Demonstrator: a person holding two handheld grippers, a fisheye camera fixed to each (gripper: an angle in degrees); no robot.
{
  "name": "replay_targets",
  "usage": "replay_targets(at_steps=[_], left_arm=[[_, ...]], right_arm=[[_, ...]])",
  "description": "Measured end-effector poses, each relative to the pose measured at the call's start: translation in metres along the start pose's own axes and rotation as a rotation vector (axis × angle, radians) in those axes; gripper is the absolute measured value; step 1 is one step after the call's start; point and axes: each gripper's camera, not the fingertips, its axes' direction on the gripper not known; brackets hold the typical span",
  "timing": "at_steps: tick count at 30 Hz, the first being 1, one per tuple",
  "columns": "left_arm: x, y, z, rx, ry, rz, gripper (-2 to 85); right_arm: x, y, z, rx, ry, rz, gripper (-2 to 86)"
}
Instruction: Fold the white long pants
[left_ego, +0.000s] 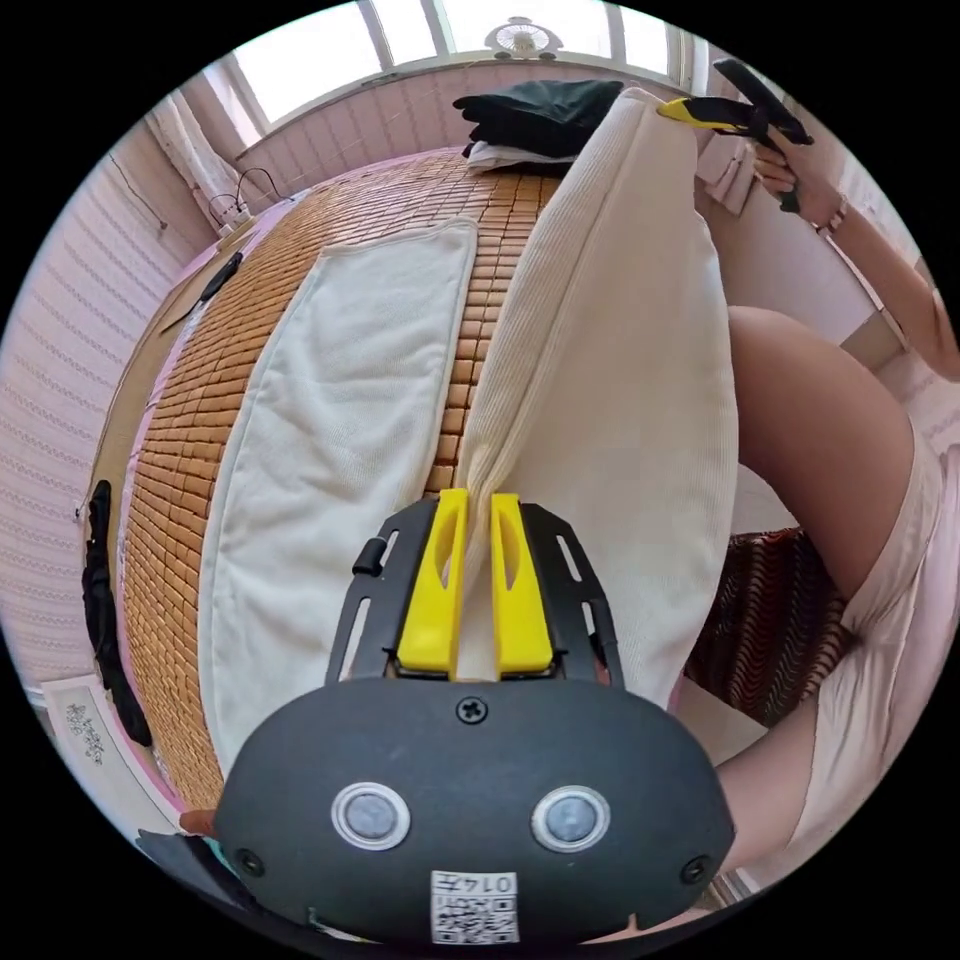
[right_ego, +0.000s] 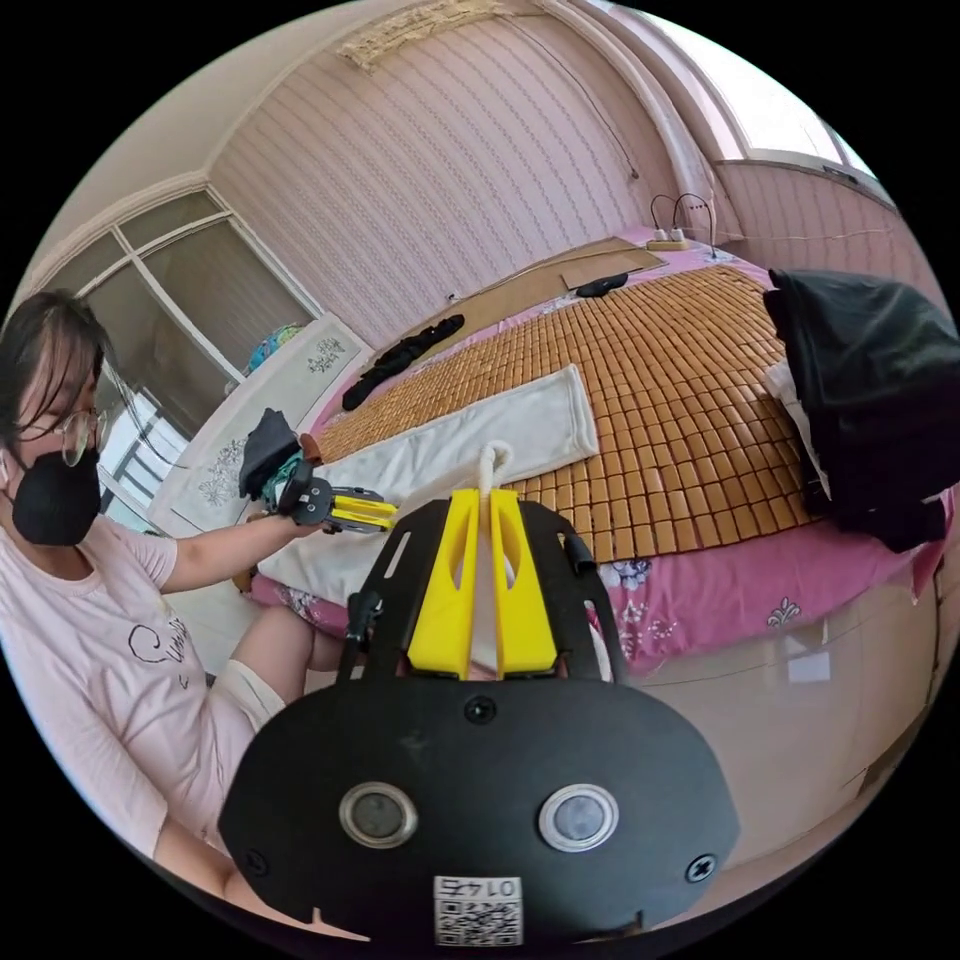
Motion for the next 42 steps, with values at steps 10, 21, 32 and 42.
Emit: replay_targets(at_steps=[10,21,32,42], left_arm=[[-0.043,0.0,-0.138,0.155,0.284,0.113,4.6],[-0.132,-0.026,-0.028,-0.045,0.347,-0.32,4.6],[-0.176,0.026,-0.114,0.099,0.324,-0.447,4.5],[-0.136,0.395,-0.287,0.037,-0.112,-1.226,9.2]], right_arm=[[-0.025,-0.038,-0.054,-0.057,0.034,-0.029,2.0],[0.143,0.029,0.06,-0.21,0.094,0.423,15.4],[0.165,0.078,0.075,-0.283,-0.037,0.464,0.5],[0.165,0.082,0.068,-0.262,0.032,0.523,2.8]])
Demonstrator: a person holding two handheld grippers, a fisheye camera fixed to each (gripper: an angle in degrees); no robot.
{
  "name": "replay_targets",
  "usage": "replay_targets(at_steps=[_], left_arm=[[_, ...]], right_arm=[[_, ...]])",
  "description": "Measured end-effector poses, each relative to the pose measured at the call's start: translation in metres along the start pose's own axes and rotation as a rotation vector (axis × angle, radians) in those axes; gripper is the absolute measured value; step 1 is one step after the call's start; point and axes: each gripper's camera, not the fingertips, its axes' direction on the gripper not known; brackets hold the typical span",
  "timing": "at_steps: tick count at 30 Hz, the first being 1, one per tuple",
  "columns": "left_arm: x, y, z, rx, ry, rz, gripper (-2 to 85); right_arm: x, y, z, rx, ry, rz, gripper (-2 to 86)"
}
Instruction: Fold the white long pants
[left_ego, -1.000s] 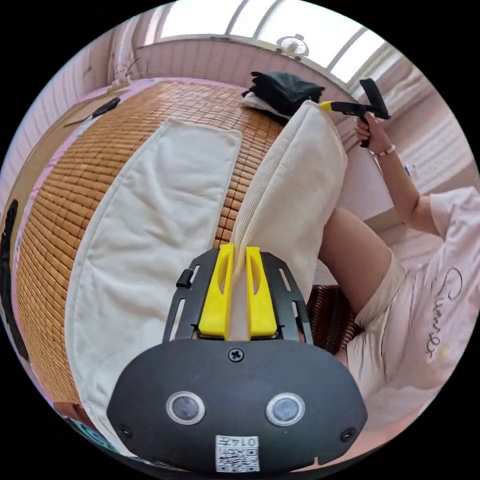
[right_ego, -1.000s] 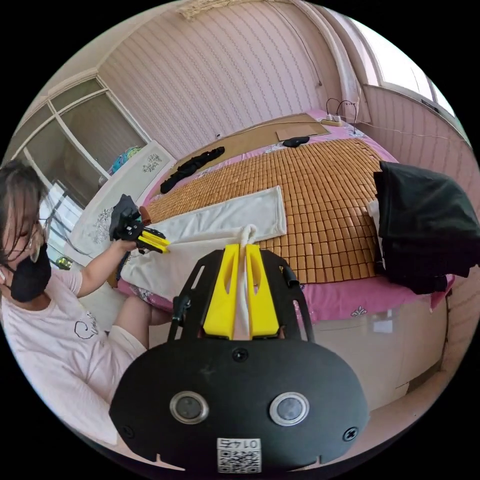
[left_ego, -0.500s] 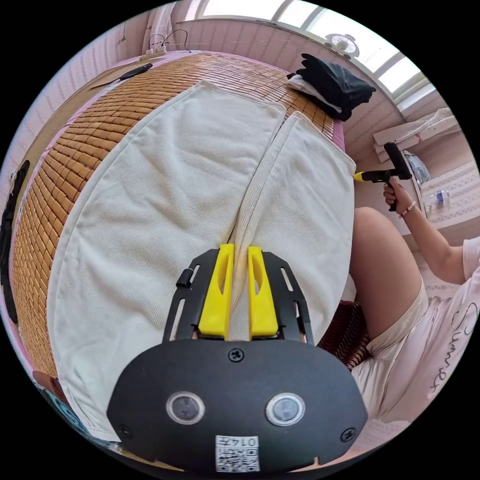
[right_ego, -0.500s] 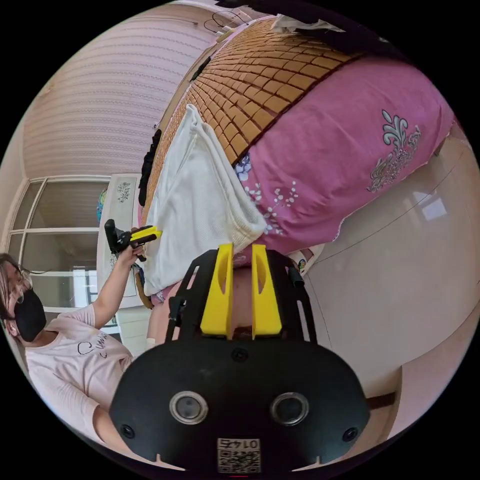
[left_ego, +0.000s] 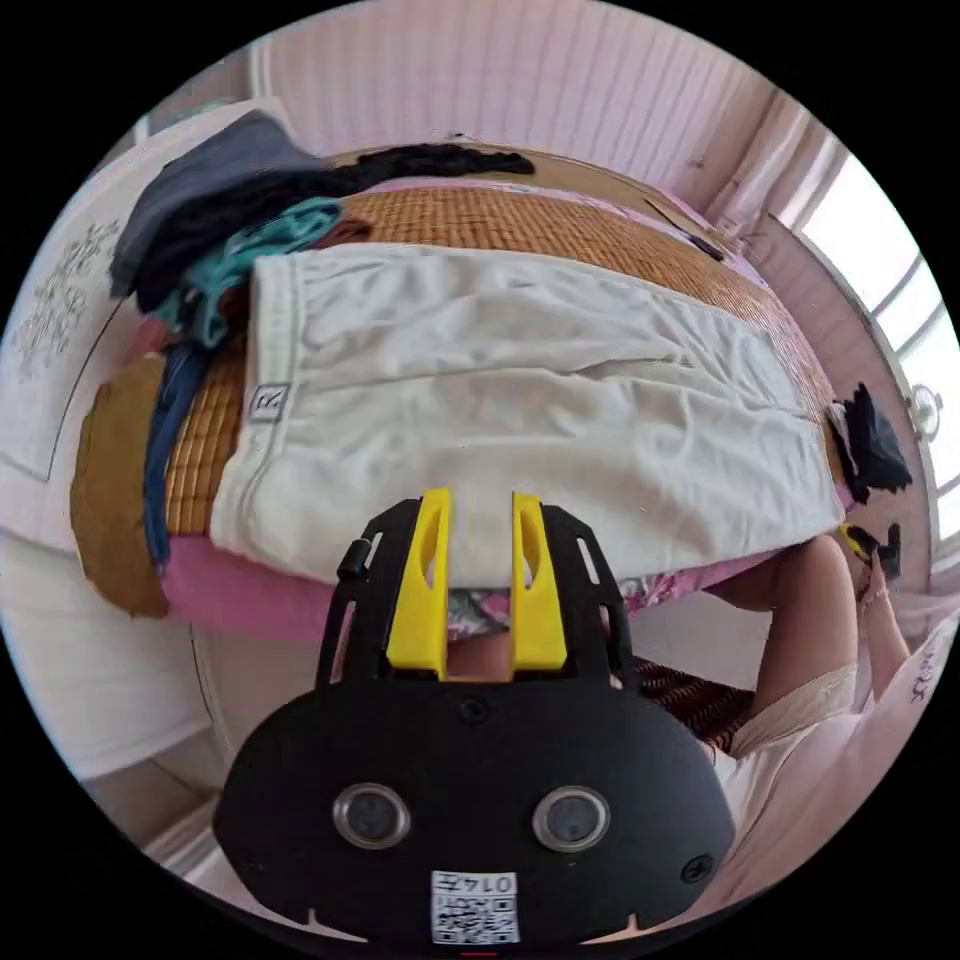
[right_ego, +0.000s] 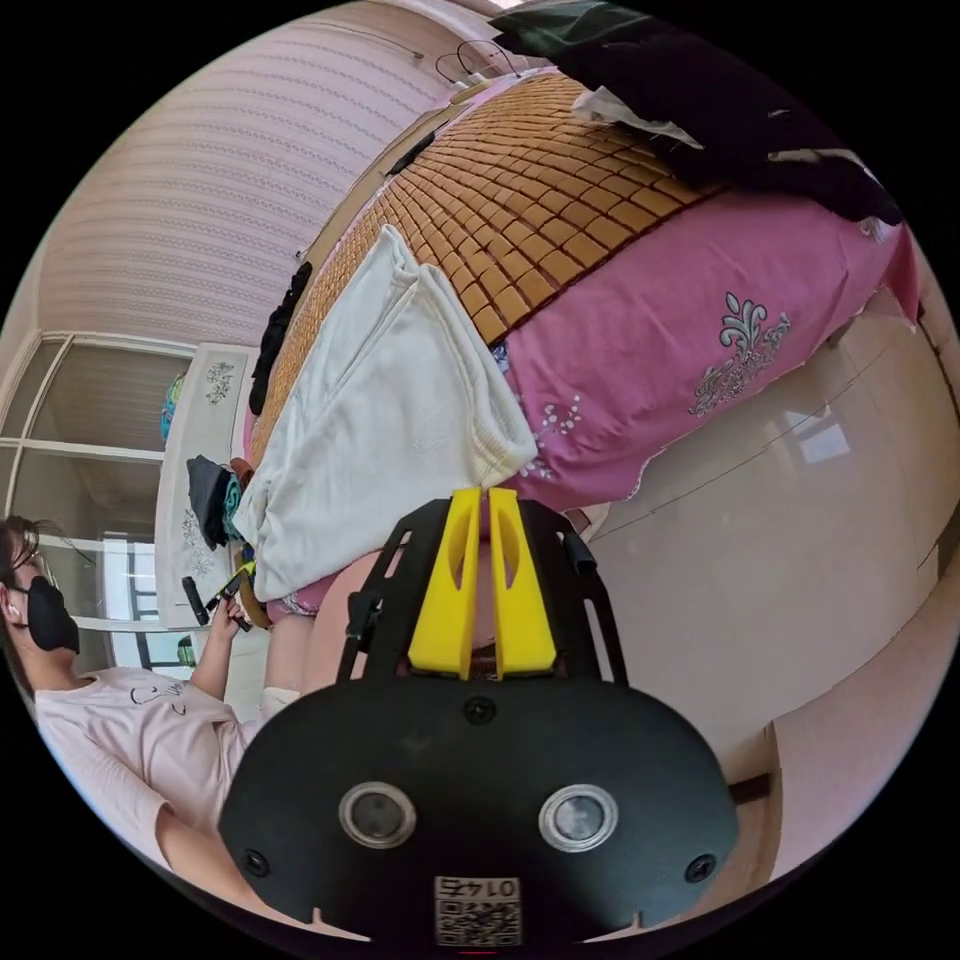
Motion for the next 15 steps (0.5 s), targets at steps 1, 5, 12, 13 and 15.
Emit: replay_targets(at_steps=[1,5,12,13,15], left_arm=[[-0.022,0.018,-0.008,0.003,-0.011,-0.08,9.9],[-0.137,0.121,-0.056,0.127,0.058,-0.531,12.4],[-0.205,0.137,-0.072,0.263,0.26,-0.723,15.7],[-0.209,0.134,-0.072,0.276,0.276,-0.731,15.7],[-0.221,0.118,-0.064,0.296,0.361,-0.736,11.6]], right_arm=[[0.001,0.002,0.0,0.017,-0.006,0.016,3.3],[0.011,0.018,0.034,-0.04,-0.087,0.114,14.2],[-0.011,0.02,0.034,0.117,-0.174,0.148,13.3],[-0.012,0.017,0.036,0.109,-0.171,0.15,12.7],[-0.022,0.012,0.037,0.092,-0.151,0.151,7.1]])
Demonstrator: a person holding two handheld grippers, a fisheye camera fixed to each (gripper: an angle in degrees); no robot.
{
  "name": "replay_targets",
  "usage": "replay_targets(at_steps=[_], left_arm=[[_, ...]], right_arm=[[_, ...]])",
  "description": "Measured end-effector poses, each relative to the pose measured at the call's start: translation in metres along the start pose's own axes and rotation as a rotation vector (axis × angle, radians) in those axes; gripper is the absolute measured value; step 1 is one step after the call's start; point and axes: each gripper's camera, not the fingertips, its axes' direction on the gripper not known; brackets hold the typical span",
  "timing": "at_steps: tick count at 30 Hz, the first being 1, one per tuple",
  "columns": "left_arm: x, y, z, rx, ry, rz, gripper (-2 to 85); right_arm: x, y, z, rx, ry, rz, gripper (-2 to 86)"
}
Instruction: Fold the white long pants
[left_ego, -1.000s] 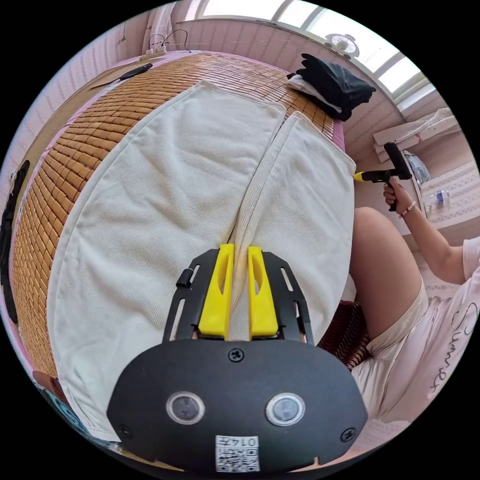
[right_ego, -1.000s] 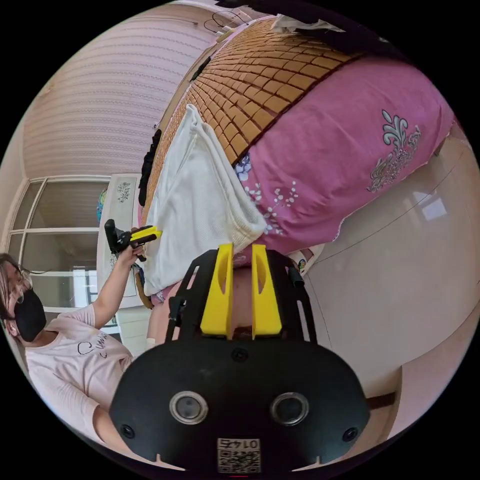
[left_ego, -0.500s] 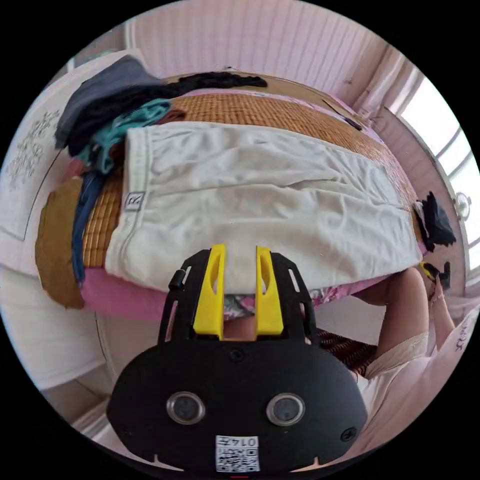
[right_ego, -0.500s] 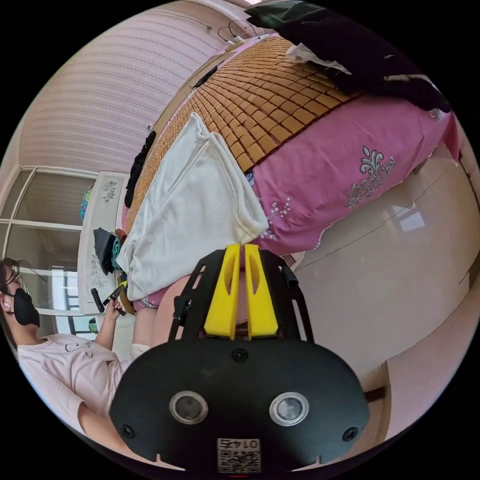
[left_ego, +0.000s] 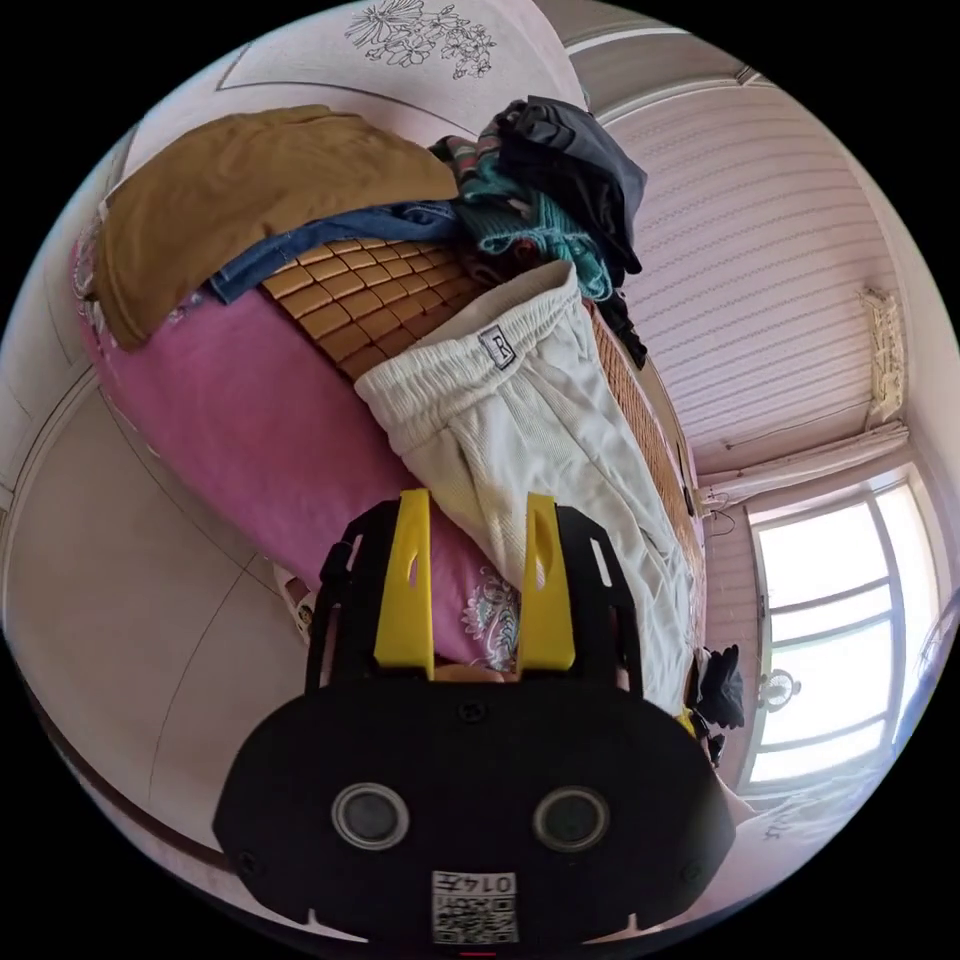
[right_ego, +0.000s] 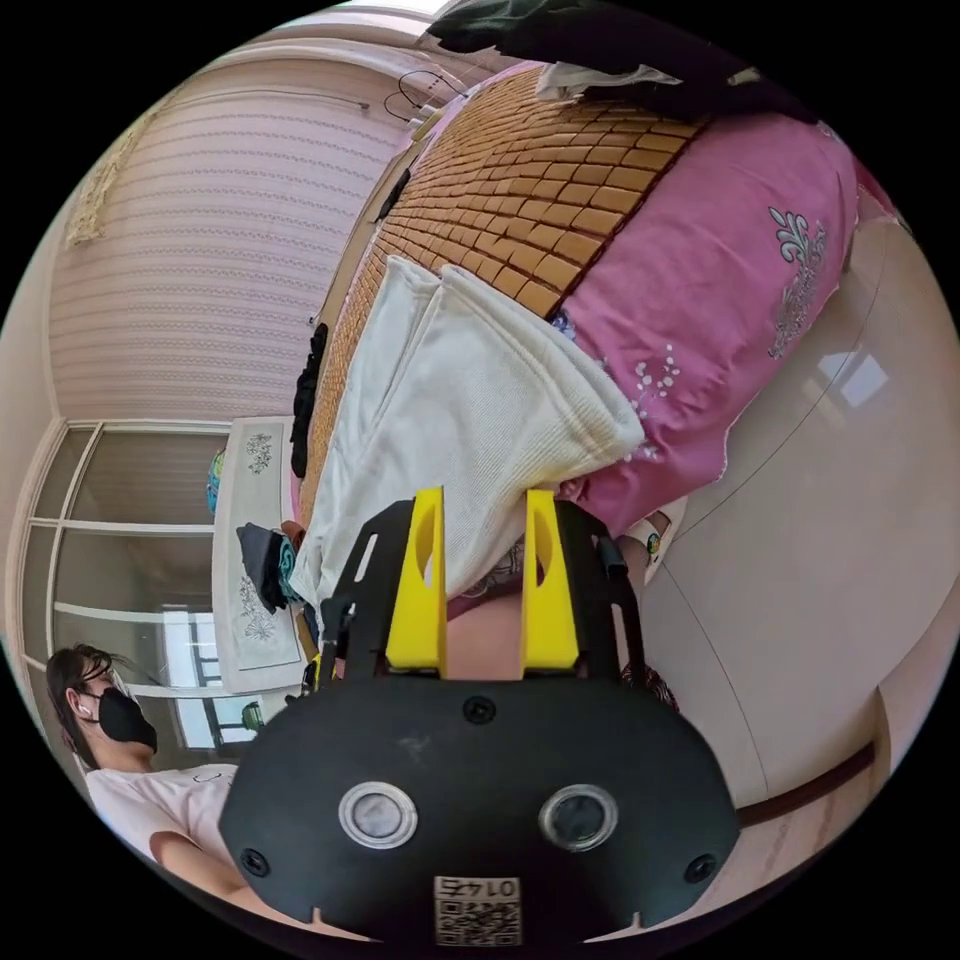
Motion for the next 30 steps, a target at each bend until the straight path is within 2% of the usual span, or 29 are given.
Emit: replay_targets(at_steps=[3,6,13,22,26,30], left_arm=[[0.003,-0.016,0.009,-0.098,0.052,0.006,3.8],[0.001,-0.02,-0.005,-0.13,0.074,0.009,1.0],[0.024,0.01,-0.089,-0.083,0.099,0.125,-0.3],[0.093,0.031,-0.161,0.025,0.108,0.269,0.6],[0.159,-0.019,-0.136,0.073,0.095,0.379,3.4],[0.208,-0.087,-0.04,-0.012,0.036,0.314,7.6]], right_arm=[[-0.018,0.001,-0.011,0.037,-0.023,-0.056,3.2],[-0.029,0.003,-0.023,0.031,-0.005,-0.092,2.1],[-0.05,0.008,-0.072,0.054,-0.034,-0.207,1.4],[-0.153,-0.046,-0.068,-0.023,0.055,-0.509,1.5],[-0.226,-0.132,-0.025,-0.068,0.107,-0.617,2.4],[-0.238,-0.22,0.044,-0.121,0.082,-0.387,5.5]])
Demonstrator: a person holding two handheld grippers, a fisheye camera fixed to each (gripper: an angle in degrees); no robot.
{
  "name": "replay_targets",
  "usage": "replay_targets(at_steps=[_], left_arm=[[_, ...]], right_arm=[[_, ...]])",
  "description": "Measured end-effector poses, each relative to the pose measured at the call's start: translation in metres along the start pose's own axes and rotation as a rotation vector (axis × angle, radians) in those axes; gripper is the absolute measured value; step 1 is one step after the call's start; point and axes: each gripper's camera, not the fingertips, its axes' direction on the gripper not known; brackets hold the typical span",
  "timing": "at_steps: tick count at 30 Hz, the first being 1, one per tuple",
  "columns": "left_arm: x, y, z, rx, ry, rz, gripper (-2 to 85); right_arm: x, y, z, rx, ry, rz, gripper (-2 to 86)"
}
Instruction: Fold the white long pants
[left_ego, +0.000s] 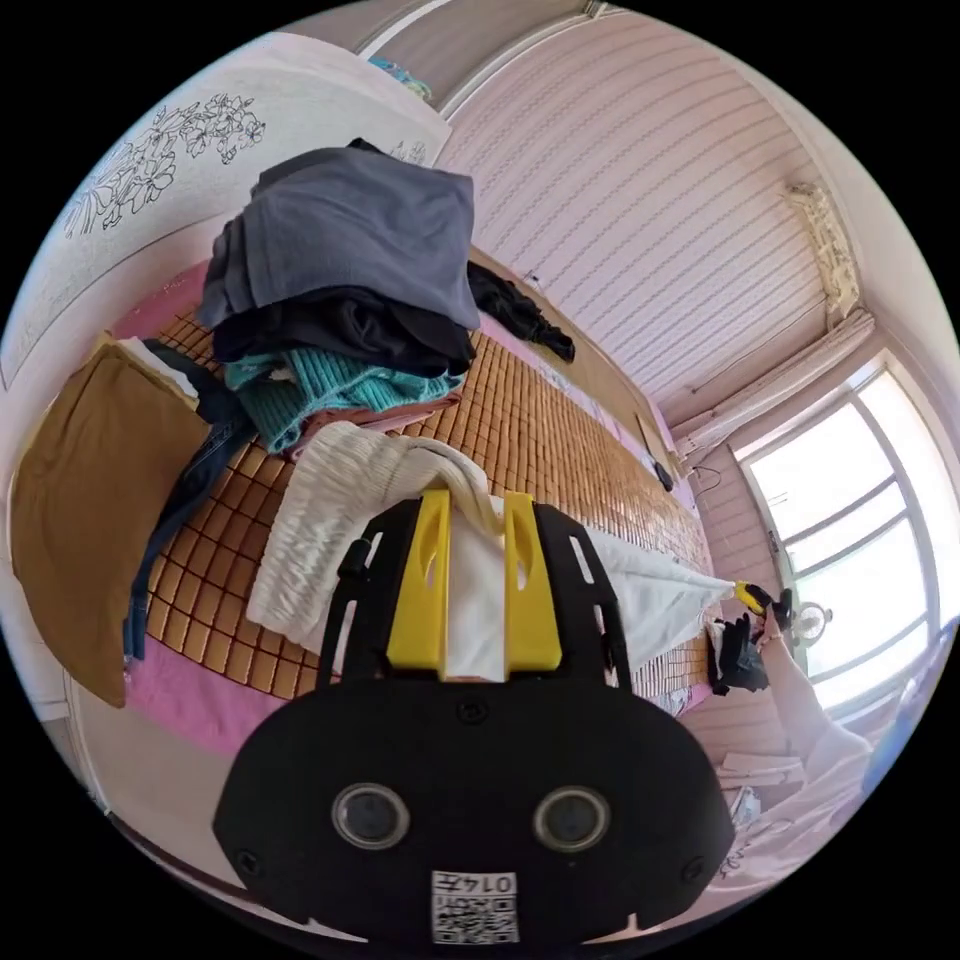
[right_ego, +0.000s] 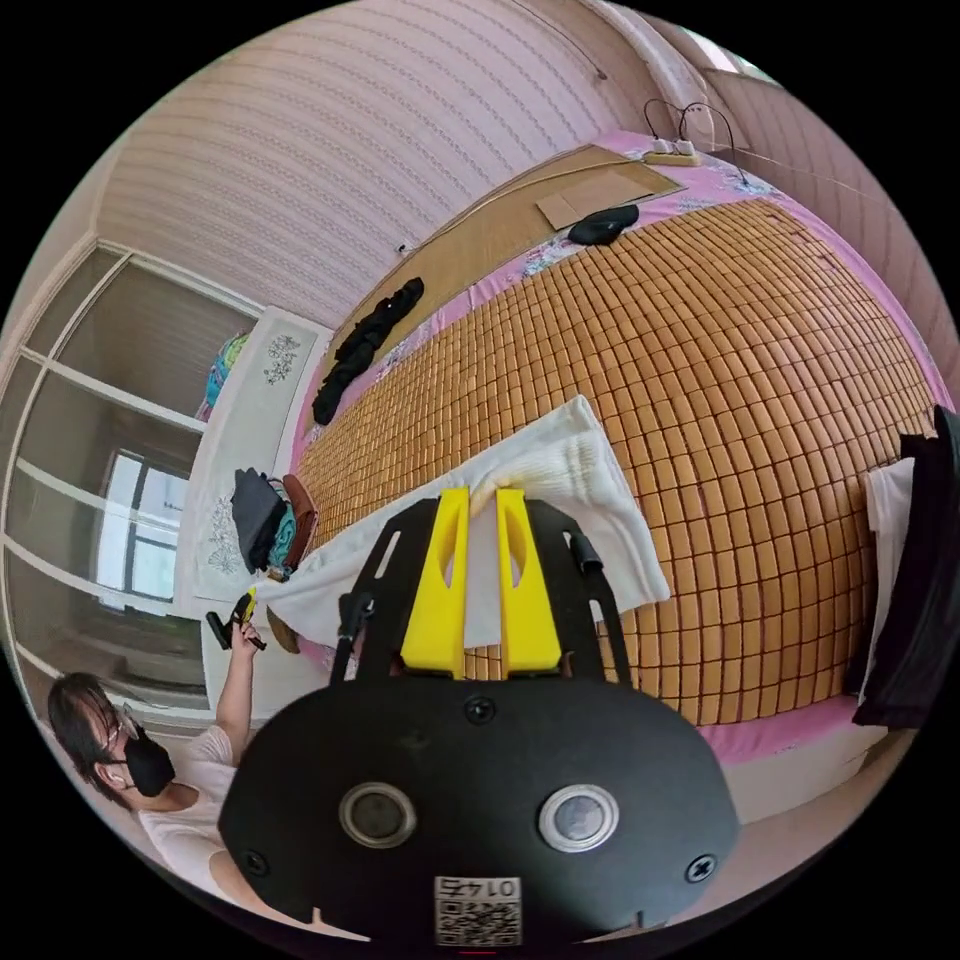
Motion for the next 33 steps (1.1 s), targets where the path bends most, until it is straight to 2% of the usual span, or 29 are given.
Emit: replay_targets(at_steps=[3,6,10,14,16,18,22,24,26,27,30,33], left_arm=[[0.021,0.002,0.043,-0.07,-0.12,0.038,6.0],[0.039,0.041,0.07,-0.115,-0.135,0.116,6.2],[0.062,0.106,0.097,-0.178,-0.199,0.23,6.3],[0.133,0.183,0.131,-0.271,-0.366,0.582,6.5],[0.166,0.216,0.137,-0.191,-0.445,0.728,6.4],[0.2,0.253,0.152,-0.087,-0.499,0.868,6.9],[0.215,0.274,0.199,-0.238,-0.446,0.886,9.7],[0.217,0.284,0.228,-0.333,-0.442,0.88,10.4],[0.218,0.298,0.25,-0.382,-0.483,0.932,10.5],[0.22,0.307,0.263,-0.393,-0.516,0.954,10.4],[0.233,0.31,0.283,-0.407,-0.582,0.904,8.9],[0.234,0.316,0.291,-0.423,-0.582,0.859,4.8]], right_arm=[[0.004,0.007,0.023,0.063,-0.111,-0.014,4.6],[0.029,0.041,0.045,0.037,-0.129,-0.031,4.8],[0.079,0.091,0.06,0.042,-0.123,0.099,13.0],[0.12,0.146,0.046,0.255,-0.081,0.236,14.4],[0.133,0.152,0.05,0.272,-0.046,0.272,15.0],[0.146,0.146,0.067,0.242,-0.124,0.277,15.3],[0.145,0.139,0.073,0.313,-0.106,0.292,10.6],[0.141,0.127,0.085,0.297,-0.222,0.267,6.7],[0.133,0.115,0.098,0.235,-0.184,0.261,5.6],[0.129,0.106,0.108,0.165,-0.152,0.256,4.6],[0.119,0.108,0.1,0.174,-0.092,0.237,2.3],[0.124,0.125,0.084,0.178,-0.141,0.214,1.1]])
